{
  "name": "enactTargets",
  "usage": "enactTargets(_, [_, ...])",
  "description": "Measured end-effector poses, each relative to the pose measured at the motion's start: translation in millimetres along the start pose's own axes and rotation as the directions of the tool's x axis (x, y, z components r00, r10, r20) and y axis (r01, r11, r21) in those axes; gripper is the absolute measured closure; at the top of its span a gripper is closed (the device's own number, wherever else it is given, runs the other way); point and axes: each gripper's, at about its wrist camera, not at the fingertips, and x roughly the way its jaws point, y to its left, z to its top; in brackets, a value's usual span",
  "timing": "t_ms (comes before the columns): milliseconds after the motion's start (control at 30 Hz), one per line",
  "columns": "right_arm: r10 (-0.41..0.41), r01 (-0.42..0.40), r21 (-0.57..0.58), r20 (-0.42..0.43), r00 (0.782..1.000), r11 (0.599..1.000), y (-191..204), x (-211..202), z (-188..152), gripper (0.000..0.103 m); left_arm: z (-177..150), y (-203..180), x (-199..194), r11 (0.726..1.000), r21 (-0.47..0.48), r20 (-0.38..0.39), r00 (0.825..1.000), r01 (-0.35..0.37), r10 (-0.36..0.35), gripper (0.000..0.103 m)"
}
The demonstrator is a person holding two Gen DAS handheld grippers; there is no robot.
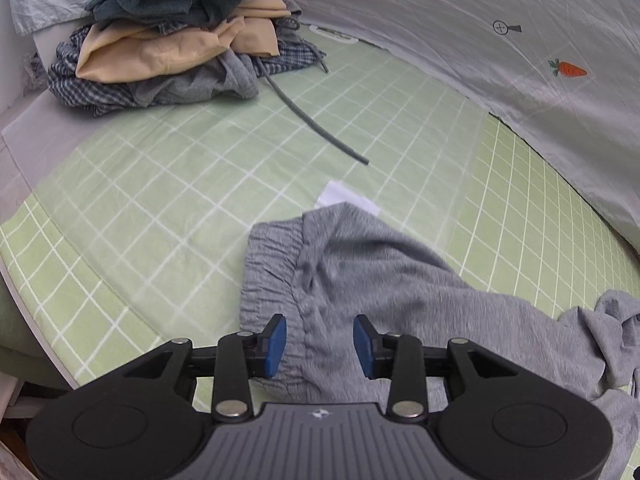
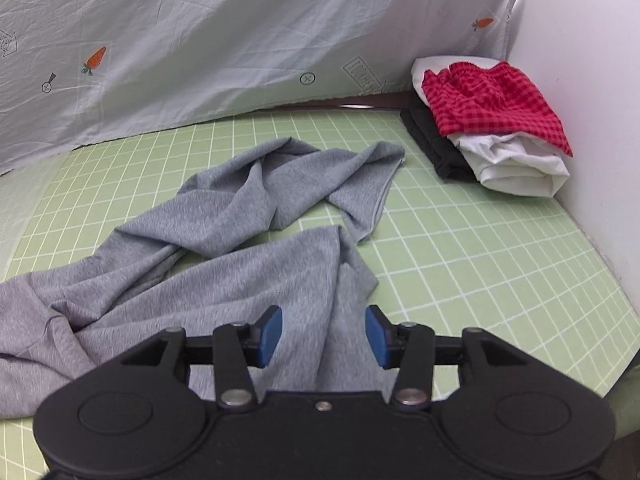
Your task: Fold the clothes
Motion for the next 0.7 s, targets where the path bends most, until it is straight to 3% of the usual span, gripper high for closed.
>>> enactTargets(167, [0.017,-0.012,0.064,-0.077,0.997,0.998,-6,9,-22,0.051,-22,2,9,1.000,-0.005,-0.088,0.996,0.025,-0.026,0.061])
enactTargets(333, [0.031,-0.020,0.091,-0.126,0.992,0.996,-12,16,-33,0.046,-34,-6,18,0.999,-0.007,-0.132,0.991,0.031,-0.032,0.052])
enactTargets(467, [0.060,-0.033,0.160,-0.166,0.984,0.986,-22,20,-42,0.043,-41,-11,28,0.999,-0.022,-0.181,0.983,0.031,-0.035,0.051])
enactTargets(700, [0.096,-0.035,0.304,-0.189,0.977,0.952,-48,21,-52,0.040,-42,-20,38,1.000,0.007,-0.192,0.981,-0.007,0.008,0.046])
